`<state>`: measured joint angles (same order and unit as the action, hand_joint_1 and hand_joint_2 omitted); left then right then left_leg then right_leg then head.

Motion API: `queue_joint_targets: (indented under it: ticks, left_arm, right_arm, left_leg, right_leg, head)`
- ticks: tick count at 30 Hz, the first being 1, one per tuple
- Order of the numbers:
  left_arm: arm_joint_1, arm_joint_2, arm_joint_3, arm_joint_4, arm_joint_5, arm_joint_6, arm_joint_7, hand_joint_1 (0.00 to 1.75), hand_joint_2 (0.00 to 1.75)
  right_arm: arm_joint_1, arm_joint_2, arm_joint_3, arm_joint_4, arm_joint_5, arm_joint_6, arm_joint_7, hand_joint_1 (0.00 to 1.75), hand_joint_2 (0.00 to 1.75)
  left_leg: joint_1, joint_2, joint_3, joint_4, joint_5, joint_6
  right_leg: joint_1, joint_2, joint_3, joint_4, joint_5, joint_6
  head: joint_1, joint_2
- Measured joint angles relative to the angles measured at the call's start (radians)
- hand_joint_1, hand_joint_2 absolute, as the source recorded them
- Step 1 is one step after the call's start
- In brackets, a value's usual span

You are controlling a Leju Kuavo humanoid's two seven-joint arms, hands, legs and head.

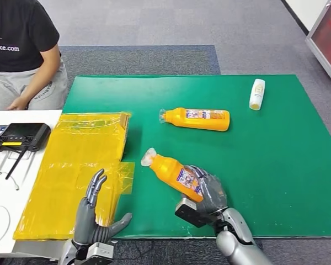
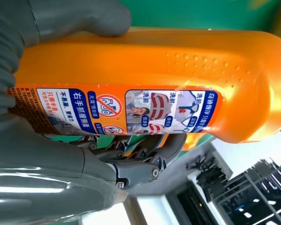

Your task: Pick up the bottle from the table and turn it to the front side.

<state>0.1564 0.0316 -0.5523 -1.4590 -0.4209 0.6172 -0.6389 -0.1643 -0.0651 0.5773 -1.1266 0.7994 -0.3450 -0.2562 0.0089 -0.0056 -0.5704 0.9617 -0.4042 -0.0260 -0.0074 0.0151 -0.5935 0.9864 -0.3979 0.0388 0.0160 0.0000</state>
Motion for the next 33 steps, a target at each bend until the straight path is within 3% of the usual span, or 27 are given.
queue_joint_targets:
  ticks: [5, 10, 22, 33]
  left_arm:
    - [0.000, -0.043, 0.042, -0.041, 0.186, -0.092, -0.048, 0.00, 1.75]
    - [-0.001, -0.089, 0.083, -0.047, 0.362, -0.233, -0.033, 0.00, 1.75]
    - [-0.066, -0.160, 0.124, -0.025, 0.484, -0.430, -0.004, 0.00, 1.75]
    - [-0.143, -0.177, 0.095, 0.005, 0.537, -0.642, 0.040, 0.00, 1.75]
  right_arm:
    - [0.107, 0.051, -0.068, -0.099, -0.171, -0.005, -0.120, 1.75, 1.75]
    - [0.171, 0.083, -0.085, -0.175, -0.245, -0.007, -0.163, 1.75, 1.75]
    - [0.177, 0.100, -0.010, -0.211, -0.164, -0.092, -0.200, 1.75, 1.75]
    - [0.124, 0.100, 0.049, -0.199, -0.132, -0.154, -0.213, 1.75, 1.75]
  left_leg:
    - [0.000, 0.000, -0.004, 0.000, 0.000, 0.000]
    - [0.000, 0.000, -0.011, 0.000, 0.001, -0.001]
    - [0.000, 0.000, -0.012, 0.000, 0.001, -0.001]
    - [0.000, 0.000, -0.012, 0.000, 0.001, -0.001]
  right_leg:
    - [0.001, 0.000, -0.004, 0.001, -0.002, -0.001]
    - [0.001, 0.000, -0.010, 0.001, -0.002, -0.001]
    - [0.000, 0.000, -0.012, 0.001, -0.002, -0.001]
    - [0.000, 0.000, -0.012, 0.001, -0.001, -0.001]
  head:
    - [0.000, 0.000]
    - [0.000, 0.000]
    - [0.000, 0.000]
    - [0.000, 0.000]
